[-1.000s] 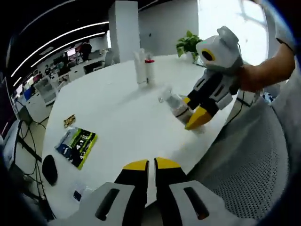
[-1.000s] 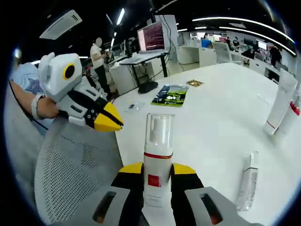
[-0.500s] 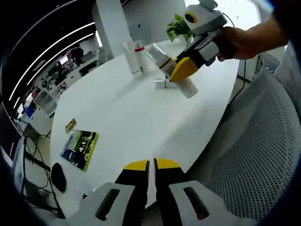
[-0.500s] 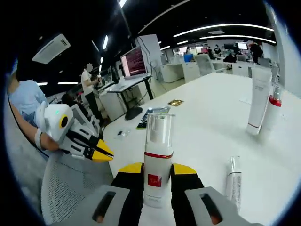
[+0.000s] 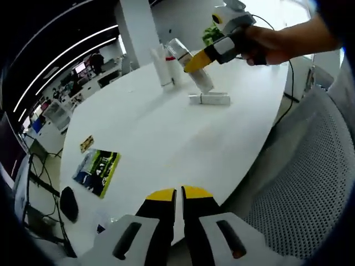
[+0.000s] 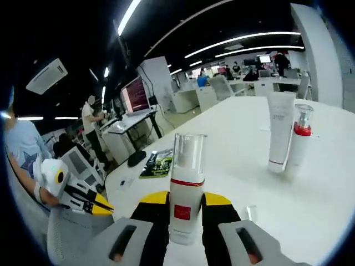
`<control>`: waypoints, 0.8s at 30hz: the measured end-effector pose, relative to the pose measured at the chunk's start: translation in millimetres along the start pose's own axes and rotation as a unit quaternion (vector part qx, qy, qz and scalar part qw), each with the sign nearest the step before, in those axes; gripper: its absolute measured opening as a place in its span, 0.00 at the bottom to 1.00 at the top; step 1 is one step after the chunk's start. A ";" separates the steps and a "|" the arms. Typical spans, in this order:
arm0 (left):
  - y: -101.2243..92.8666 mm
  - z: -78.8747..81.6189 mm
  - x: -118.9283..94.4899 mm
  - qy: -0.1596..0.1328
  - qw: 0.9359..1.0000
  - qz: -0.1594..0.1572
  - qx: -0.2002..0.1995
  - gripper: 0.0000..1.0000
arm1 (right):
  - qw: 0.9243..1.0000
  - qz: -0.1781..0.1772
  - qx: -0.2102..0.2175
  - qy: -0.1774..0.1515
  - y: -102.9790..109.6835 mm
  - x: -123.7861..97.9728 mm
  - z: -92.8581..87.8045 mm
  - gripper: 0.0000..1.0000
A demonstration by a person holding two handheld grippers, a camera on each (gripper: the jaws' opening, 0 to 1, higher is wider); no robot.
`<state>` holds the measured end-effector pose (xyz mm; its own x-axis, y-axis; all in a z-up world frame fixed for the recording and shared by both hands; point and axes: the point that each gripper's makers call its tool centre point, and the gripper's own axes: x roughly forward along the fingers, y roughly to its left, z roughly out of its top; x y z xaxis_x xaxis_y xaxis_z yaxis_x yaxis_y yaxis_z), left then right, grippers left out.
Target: Arrange the skincare products in the storage area until every visible bottle or jar stands upright without overlapping.
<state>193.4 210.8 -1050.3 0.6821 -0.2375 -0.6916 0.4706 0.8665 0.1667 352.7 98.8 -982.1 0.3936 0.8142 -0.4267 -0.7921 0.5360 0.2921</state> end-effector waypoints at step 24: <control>9.1 -19.5 -0.3 0.009 0.999 0.009 -0.037 0.00 | 0.998 -0.059 -0.014 -0.025 -26.3 6.8 17.7 0.14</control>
<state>186.6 227.3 -1062.3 0.6794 -0.2131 -0.7021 0.4150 0.9007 0.1282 384.5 94.2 -977.5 0.5074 0.7557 -0.4140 -0.7513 0.6233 0.2168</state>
